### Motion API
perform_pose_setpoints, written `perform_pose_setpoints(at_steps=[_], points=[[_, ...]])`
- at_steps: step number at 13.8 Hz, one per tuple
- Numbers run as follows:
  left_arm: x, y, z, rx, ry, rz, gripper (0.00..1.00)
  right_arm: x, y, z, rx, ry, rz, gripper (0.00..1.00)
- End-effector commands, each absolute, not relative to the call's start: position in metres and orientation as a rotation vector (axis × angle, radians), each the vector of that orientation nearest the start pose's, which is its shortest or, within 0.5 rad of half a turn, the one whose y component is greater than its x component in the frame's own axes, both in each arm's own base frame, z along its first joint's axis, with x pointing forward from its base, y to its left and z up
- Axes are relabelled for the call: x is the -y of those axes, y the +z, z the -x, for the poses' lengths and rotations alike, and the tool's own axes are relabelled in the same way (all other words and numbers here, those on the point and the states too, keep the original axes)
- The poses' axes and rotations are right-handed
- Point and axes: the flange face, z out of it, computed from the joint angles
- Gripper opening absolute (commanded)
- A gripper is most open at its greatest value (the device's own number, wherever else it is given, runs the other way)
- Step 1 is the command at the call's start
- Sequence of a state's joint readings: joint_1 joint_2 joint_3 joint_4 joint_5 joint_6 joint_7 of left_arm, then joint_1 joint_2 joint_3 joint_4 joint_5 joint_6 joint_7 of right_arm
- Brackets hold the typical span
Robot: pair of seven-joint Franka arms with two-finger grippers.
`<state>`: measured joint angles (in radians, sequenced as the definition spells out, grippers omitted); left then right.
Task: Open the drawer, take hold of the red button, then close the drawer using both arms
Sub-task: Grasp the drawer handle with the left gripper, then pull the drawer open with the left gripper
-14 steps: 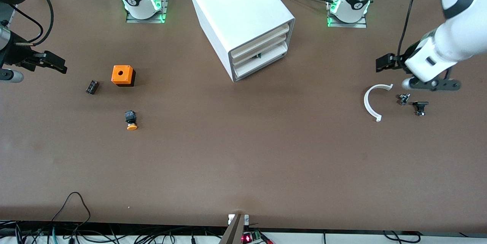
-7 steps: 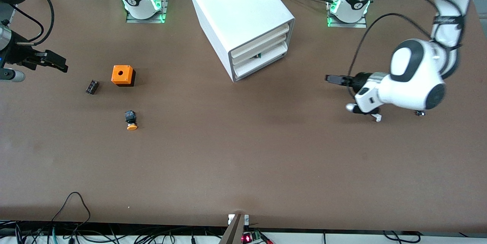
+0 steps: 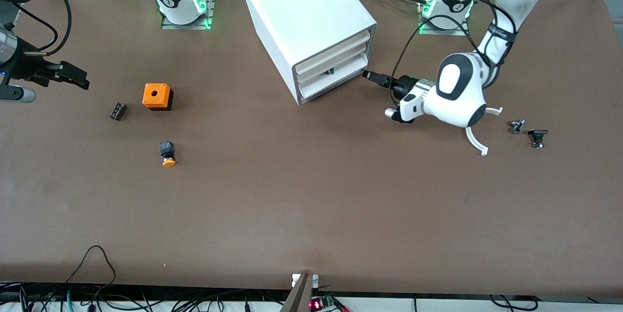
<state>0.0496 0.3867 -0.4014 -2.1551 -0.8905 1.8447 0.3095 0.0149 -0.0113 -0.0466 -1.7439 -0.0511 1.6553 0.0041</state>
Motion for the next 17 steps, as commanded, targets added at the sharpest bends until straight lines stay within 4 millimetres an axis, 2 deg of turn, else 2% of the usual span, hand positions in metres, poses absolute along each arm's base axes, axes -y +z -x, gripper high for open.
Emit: perform_pose_setpoints(at_steps=[1,4,8,9,10,11,12,15,17], points=[[0.257,0.231,-0.433,0.138,-0.768,-2.101,0.95,0.018,0.565,-0.547,-0.049,0.118,3.198,1.00],[0.283,0.230,-0.415,0.159,-0.771,-2.095,0.89,0.021,0.564,-0.547,-0.059,0.121,3.193,1.00],[0.302,0.219,-0.397,0.154,-0.752,-2.131,0.81,0.022,0.564,-0.547,-0.062,0.123,3.192,1.00],[0.304,0.217,-0.395,0.155,-0.753,-2.134,0.71,0.022,0.564,-0.547,-0.062,0.123,3.192,1.00],[0.303,0.215,-0.392,0.152,-0.758,-2.136,0.48,0.022,0.564,-0.547,-0.062,0.123,3.192,1.00],[0.304,0.214,-0.391,0.154,-0.765,-2.134,0.12,0.022,0.564,-0.547,-0.062,0.123,3.192,1.00],[0.303,0.215,-0.391,0.154,-0.767,-2.134,0.00,0.022,0.565,-0.547,-0.058,0.121,3.198,1.00],[0.291,0.216,-0.402,0.140,-0.741,-2.154,0.00,0.019,0.569,-0.549,-0.036,0.104,3.203,1.00],[0.252,0.216,-0.436,0.110,-0.659,-2.220,0.00,0.015,0.572,-0.554,-0.022,0.092,3.202,1.00]])
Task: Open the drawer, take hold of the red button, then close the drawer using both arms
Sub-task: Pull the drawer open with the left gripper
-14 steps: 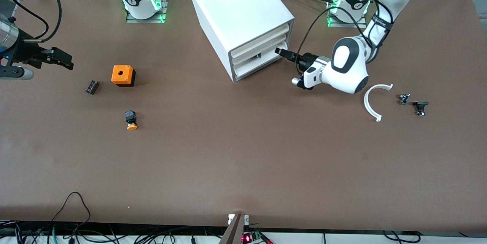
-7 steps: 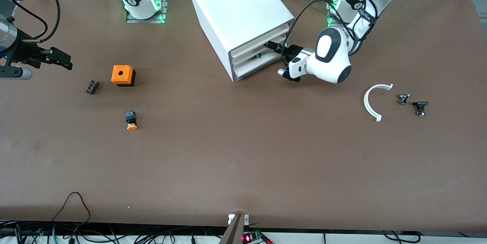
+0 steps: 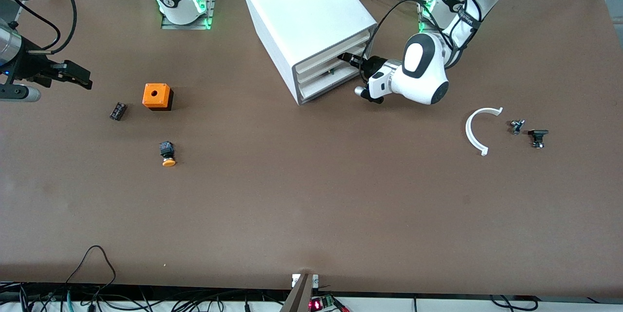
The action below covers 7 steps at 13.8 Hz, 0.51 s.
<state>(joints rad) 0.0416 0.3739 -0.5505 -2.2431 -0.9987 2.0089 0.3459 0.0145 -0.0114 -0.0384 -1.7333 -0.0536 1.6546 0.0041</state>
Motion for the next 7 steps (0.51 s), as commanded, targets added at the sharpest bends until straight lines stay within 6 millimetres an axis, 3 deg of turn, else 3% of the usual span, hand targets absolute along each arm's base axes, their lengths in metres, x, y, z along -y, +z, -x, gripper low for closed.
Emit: perform_pose_setpoints(at_steps=[1,2,4,5,6,7], points=[[0.232,0.218,-0.456,0.103,-0.607,-2.262,0.00,0.013,0.569,-0.557,-0.024,0.093,3.192,1.00],[0.216,0.220,-0.473,0.092,-0.550,-2.302,0.00,0.009,0.564,-0.561,-0.011,0.100,3.189,1.00],[0.198,0.227,-0.493,0.062,-0.460,-2.339,0.00,-0.019,0.559,-0.564,0.050,0.103,3.188,1.00],[0.194,0.230,-0.498,0.053,-0.444,-2.340,0.06,-0.030,0.551,-0.568,0.074,0.115,3.174,1.00],[0.194,0.232,-0.500,0.057,-0.435,-2.340,0.99,-0.037,0.545,-0.572,0.088,0.111,3.148,1.00],[0.193,0.237,-0.502,0.059,-0.421,-2.342,1.00,-0.044,0.536,-0.578,0.117,0.109,3.131,1.00]])
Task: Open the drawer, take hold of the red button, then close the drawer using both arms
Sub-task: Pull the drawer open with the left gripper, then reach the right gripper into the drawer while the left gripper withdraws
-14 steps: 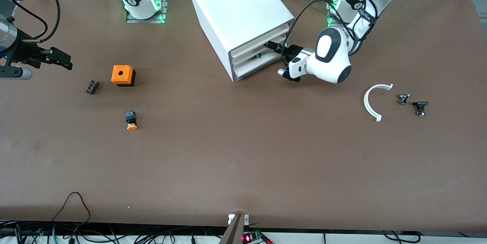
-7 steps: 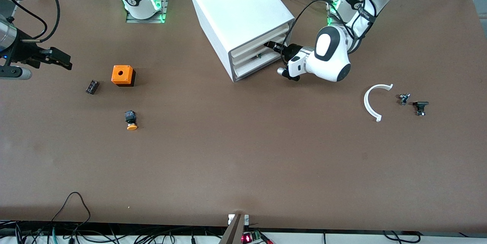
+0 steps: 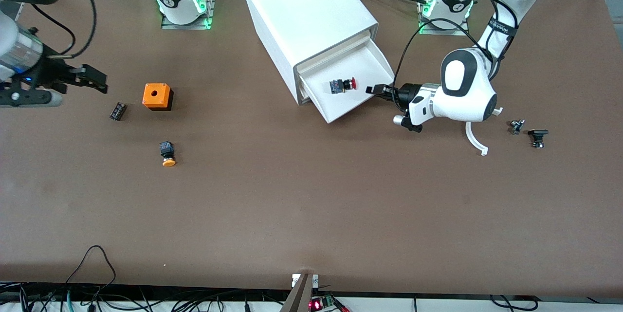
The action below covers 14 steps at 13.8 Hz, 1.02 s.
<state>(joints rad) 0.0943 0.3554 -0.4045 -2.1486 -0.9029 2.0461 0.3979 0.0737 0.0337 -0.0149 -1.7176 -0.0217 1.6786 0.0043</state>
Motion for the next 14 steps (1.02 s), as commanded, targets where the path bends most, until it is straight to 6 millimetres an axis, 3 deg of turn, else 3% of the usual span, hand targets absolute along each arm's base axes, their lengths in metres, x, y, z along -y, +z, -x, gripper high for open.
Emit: perform_pose_setpoints(at_steps=[1,3,4,6,8,9,10,12,14], points=[[0.193,0.239,-0.503,0.063,-0.412,-2.342,1.00,-0.062,0.527,-0.585,0.162,0.104,3.120,1.00],[0.178,0.249,-0.514,0.032,-0.339,-2.364,1.00,-0.110,0.510,-0.599,0.296,0.120,3.109,1.00],[0.167,0.267,-0.530,0.018,-0.271,-2.375,1.00,-0.135,0.505,-0.607,0.358,0.106,3.103,1.00],[0.093,0.323,-0.561,-0.061,-0.070,-2.430,1.00,-0.192,0.495,-0.624,0.483,0.081,3.089,1.00],[0.076,0.355,-0.567,-0.071,0.018,-2.441,1.00,-0.237,0.487,-0.639,0.568,0.045,3.068,1.00],[0.056,0.379,-0.566,-0.079,0.069,-2.461,1.00,-0.258,0.487,-0.640,0.616,0.027,3.055,1.00],[0.032,0.400,-0.561,-0.047,0.090,-2.514,1.00,-0.283,0.486,-0.634,0.693,0.024,3.031,1.00],[0.006,0.459,-0.554,0.102,0.071,-2.644,1.00,-0.329,0.477,-0.617,0.912,0.025,2.931,1.00],[-0.010,0.523,-0.551,0.163,0.006,-2.801,1.00,-0.389,0.462,-0.598,1.329,-0.057,2.713,1.00]])
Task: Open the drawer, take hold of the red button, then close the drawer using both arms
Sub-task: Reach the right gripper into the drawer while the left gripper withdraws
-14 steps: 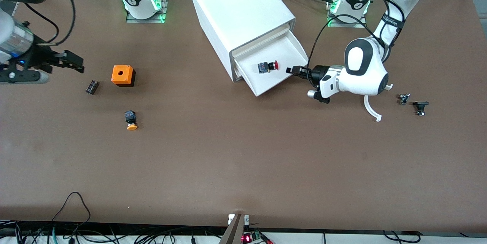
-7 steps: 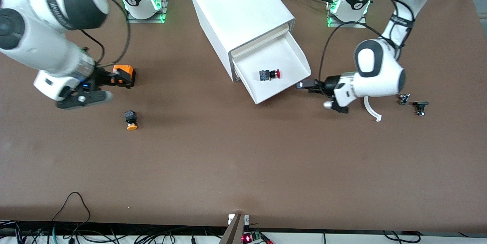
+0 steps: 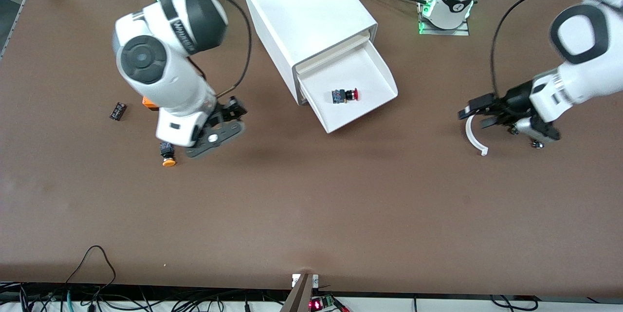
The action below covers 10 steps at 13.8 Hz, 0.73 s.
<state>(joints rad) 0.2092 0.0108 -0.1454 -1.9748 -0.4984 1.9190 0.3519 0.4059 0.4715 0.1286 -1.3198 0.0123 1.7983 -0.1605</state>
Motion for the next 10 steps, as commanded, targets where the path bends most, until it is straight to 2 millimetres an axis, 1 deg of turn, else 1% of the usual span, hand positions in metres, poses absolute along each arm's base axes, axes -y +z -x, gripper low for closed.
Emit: perform_pose_setpoints(at_steps=[1,2,3,4,5,6,7,9,10], points=[[-0.012,0.551,-0.548,-0.147,0.039,3.389,1.00,-0.417,0.454,-0.588,1.476,-0.113,2.620,1.00],[-0.007,0.573,-0.545,-0.096,0.085,3.303,1.00,-0.442,0.447,-0.581,1.547,-0.185,2.562,1.00],[0.000,0.590,-0.542,-0.064,0.109,3.212,1.00,-0.466,0.442,-0.570,1.590,-0.236,2.519,1.00],[0.005,0.603,-0.540,-0.036,0.111,3.147,1.00,-0.488,0.435,-0.558,1.628,-0.255,2.479,1.00],[0.008,0.608,-0.537,0.012,0.119,3.112,1.00,-0.503,0.429,-0.549,1.654,-0.261,2.446,1.00],[0.007,0.608,-0.538,0.083,0.117,3.099,1.00,-0.514,0.424,-0.543,1.692,-0.260,2.418,1.00],[0.009,0.600,-0.542,0.134,0.101,3.093,1.00,-0.524,0.421,-0.539,1.765,-0.268,2.374,1.00],[0.010,0.598,-0.546,0.155,0.082,3.071,1.00,-0.546,0.411,-0.523,1.889,-0.259,2.304,1.00],[0.012,0.599,-0.546,0.151,0.082,3.071,1.00,-0.550,0.405,-0.522,1.950,-0.266,2.306,1.00]])
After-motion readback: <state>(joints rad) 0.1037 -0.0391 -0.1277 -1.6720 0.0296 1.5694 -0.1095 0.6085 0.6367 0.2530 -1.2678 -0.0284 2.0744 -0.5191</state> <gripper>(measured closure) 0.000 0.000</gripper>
